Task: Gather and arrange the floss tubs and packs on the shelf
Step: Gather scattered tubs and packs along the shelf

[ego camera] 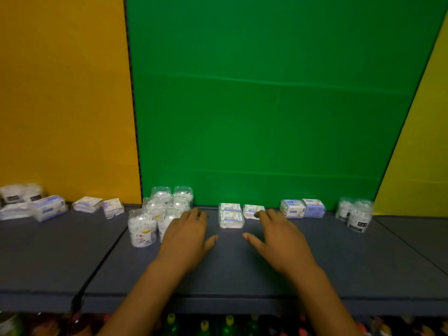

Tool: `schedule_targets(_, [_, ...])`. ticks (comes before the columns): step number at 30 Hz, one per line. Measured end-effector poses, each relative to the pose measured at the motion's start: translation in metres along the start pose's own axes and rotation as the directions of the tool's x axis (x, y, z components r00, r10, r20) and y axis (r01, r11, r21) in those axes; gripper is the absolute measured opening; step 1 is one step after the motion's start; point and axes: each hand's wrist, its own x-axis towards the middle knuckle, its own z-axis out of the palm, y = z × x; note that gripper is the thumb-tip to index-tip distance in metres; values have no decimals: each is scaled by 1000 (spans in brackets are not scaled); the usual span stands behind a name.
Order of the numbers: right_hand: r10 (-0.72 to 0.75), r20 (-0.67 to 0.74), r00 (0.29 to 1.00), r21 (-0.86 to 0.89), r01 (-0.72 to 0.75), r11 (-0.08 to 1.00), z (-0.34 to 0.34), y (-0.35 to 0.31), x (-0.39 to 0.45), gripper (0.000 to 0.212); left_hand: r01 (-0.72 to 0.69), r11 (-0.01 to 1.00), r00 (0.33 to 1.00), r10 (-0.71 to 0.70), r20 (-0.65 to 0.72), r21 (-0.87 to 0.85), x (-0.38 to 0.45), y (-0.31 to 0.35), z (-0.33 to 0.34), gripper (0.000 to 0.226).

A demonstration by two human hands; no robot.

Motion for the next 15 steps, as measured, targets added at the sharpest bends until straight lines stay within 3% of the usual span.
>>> schedule_targets(15, [-203,-36,978,73,205,976,-24,-89,-67,69,190,980,978,-183,-105,60,-134,-49,-76,66])
